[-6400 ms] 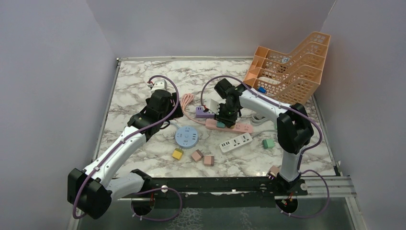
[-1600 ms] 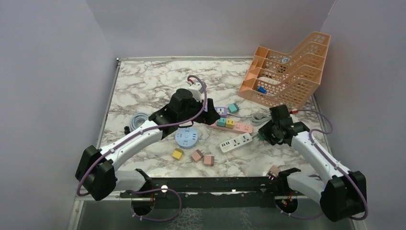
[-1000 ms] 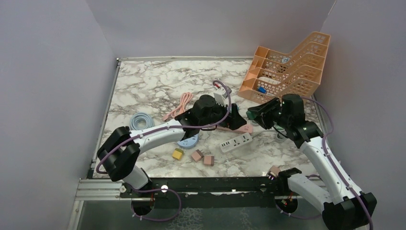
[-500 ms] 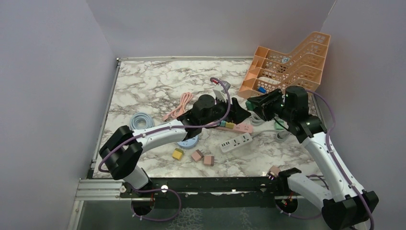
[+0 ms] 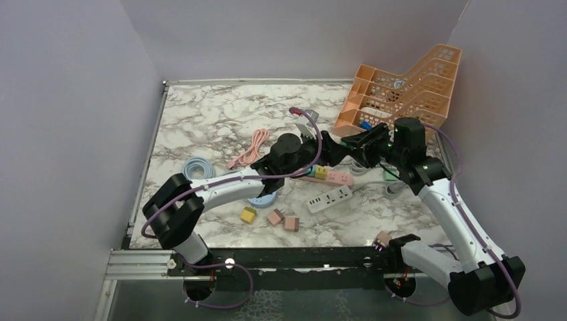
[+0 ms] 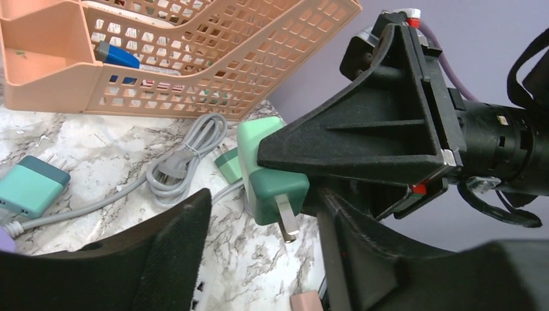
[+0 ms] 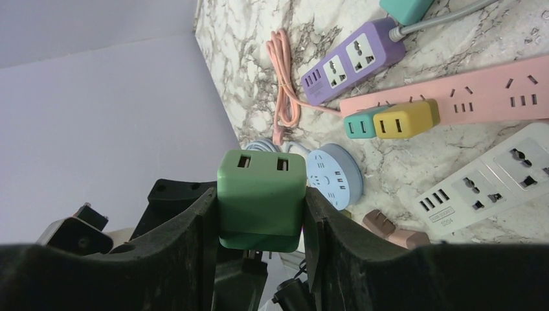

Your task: Insert the plug

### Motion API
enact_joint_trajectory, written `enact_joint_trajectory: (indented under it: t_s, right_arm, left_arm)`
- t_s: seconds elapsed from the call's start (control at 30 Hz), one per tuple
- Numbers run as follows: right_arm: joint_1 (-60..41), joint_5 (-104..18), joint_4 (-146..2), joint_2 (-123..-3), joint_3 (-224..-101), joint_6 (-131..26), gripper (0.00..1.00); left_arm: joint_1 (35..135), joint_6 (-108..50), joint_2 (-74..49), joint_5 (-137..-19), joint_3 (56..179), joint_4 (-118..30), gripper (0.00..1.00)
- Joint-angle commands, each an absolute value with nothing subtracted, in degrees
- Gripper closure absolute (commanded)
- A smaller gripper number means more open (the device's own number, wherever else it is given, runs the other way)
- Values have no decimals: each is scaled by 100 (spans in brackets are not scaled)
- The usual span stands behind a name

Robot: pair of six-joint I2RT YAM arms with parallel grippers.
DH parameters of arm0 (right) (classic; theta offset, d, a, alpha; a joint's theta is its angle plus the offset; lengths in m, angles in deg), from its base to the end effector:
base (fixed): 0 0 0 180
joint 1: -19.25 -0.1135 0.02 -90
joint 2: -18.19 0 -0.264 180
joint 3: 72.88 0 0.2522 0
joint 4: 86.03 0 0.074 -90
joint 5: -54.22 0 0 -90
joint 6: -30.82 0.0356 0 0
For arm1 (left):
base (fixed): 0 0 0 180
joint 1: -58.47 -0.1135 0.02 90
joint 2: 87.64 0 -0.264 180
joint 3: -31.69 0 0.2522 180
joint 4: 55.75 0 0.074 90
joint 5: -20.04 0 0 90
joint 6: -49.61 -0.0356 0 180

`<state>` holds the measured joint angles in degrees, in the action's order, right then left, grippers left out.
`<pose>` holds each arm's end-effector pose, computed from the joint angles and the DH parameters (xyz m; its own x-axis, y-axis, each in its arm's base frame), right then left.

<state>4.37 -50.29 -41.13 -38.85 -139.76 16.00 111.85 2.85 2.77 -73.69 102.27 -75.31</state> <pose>0.2042 0.0635 0.3158 -0.5740 0.8159 -0.0702 0.4224 0.3685 0.8281 0.2180 -0.2973 0.2914 -0.5773 -0.3692 -0.7283 0.6098 0.3982 -0.6853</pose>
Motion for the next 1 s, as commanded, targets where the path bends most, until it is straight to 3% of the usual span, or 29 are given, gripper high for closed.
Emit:
enact_joint_trajectory:
  t_s: [0.0,0.13,0.23,0.47,0.63,0.97]
  right_arm:
    - [466,-5307,-4523,-3911,-13896,1495,61]
    - [466,-5385,-4647,-3925,-13864,1405,58]
    - [466,-5480,-4722,-3938,-13808,1268,53]
    - [466,-4842,-4792,-3566,-13868,50,22]
    - [466,-4892,-5304,-2998,-13846,-1317,14]
    - [466,-7344,-5501,-2576,-14294,-3990,15]
  left_arm:
    - [11228,472,472,-7067,10430,-7788,42]
    - [11224,562,549,-7159,10499,-7792,51]
    - [11226,488,563,-7199,10560,-7786,66]
    - [11142,173,378,-7603,10430,-7788,98]
    - [10902,79,31,-8399,10158,-7785,100]
    - [10130,-224,-846,-10770,9948,-7789,100]
